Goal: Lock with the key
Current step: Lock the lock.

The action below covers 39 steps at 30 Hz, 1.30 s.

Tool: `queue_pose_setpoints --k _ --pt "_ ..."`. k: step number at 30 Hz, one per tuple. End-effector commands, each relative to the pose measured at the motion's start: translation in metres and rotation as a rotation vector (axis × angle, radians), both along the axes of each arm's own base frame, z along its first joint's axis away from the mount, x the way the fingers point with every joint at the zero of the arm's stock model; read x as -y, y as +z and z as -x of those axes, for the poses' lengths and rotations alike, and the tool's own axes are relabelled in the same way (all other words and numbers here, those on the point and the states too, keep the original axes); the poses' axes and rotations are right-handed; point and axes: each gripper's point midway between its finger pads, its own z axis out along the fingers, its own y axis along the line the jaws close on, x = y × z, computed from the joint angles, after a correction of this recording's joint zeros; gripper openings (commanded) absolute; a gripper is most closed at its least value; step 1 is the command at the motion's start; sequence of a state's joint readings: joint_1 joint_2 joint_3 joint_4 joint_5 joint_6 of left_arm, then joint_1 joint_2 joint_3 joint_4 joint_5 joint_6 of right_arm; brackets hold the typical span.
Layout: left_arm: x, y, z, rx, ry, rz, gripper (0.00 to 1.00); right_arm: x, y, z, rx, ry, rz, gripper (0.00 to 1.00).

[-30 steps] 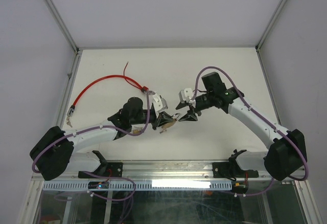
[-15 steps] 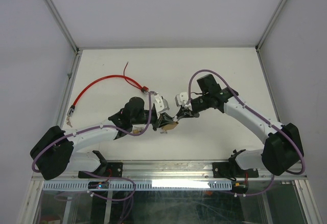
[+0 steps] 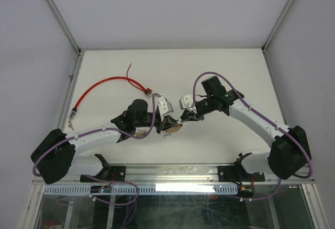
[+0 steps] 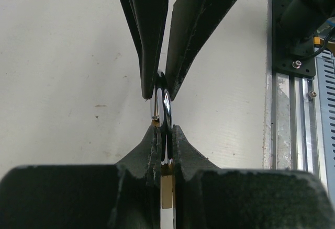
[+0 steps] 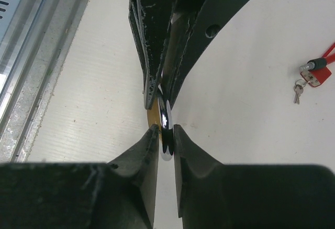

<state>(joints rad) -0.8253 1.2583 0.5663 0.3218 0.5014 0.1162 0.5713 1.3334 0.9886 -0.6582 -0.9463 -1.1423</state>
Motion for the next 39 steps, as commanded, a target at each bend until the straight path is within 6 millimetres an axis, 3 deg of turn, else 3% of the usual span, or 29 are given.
queue_pose_setpoints --k 1,16,27,31,34,37,38,39 --pt "0.019 0.067 -0.006 0.152 -0.049 0.173 0.00 -0.004 0.007 0.001 0.016 0.015 -0.026 0.16" --pt "0.021 0.071 -0.005 0.153 -0.055 0.185 0.00 -0.002 0.003 0.001 0.037 0.009 -0.030 0.11" --pt "0.023 0.071 -0.003 0.150 -0.064 0.189 0.00 -0.003 0.002 0.002 0.043 0.009 -0.036 0.23" --pt "0.023 0.070 -0.003 0.148 -0.065 0.187 0.00 -0.004 0.004 0.003 0.038 0.012 -0.043 0.17" --pt "0.024 0.070 -0.004 0.146 -0.058 0.187 0.00 -0.004 0.005 0.004 0.035 0.015 -0.050 0.00" --pt "0.022 0.069 -0.007 0.141 -0.031 0.185 0.00 -0.004 0.009 0.008 0.031 0.038 -0.060 0.00" --pt "0.021 0.070 -0.009 0.141 -0.016 0.186 0.05 -0.003 0.012 0.010 0.025 0.048 -0.067 0.00" --pt "0.020 0.070 -0.012 0.136 0.003 0.189 0.17 -0.003 0.014 0.012 0.012 0.052 -0.078 0.00"
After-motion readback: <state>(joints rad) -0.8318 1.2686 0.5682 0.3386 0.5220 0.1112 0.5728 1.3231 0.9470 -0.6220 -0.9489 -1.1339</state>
